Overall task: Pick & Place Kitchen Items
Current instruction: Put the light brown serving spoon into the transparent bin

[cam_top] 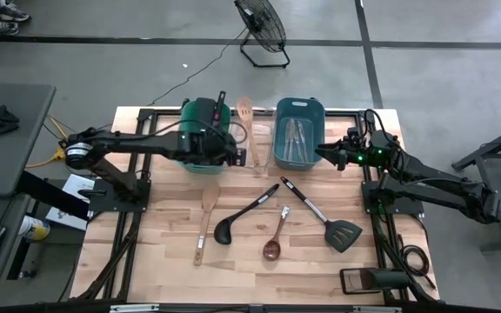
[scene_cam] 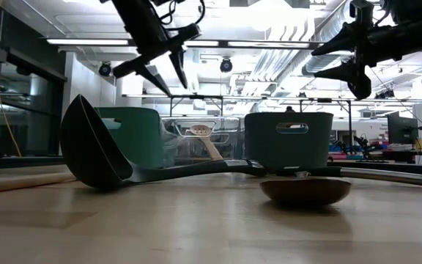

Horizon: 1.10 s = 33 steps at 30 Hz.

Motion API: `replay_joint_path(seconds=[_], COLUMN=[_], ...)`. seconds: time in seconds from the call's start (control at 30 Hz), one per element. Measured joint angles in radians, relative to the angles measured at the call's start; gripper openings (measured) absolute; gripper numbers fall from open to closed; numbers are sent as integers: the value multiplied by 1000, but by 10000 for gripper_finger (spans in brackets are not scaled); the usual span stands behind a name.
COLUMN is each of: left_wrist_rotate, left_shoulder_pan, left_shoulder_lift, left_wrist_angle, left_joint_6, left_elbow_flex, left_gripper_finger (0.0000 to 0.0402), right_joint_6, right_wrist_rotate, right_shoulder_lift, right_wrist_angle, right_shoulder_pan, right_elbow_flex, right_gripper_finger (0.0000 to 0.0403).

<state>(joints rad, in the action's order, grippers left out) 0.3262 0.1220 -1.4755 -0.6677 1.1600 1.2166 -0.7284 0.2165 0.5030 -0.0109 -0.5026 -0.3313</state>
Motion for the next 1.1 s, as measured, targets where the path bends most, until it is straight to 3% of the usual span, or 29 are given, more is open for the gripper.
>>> replay_joint_path(seconds=[0.73,1.1], left_wrist_rotate=[-15,-60], left_shoulder_pan=[-247,-321], left_shoulder_lift=[19,19], left_wrist_angle=[-277,-332], left_joint_6=[352,446], left_elbow_flex=[1,1], left_gripper_finger=[170,170], right_joint_6=[19,23], right_wrist_rotate=[28,54], right_shoulder_lift=[0,0], right_wrist_angle=[1,1], right_shoulder_pan=[0,0], right_elbow_flex=[0,0], right_gripper_finger=[215,215])
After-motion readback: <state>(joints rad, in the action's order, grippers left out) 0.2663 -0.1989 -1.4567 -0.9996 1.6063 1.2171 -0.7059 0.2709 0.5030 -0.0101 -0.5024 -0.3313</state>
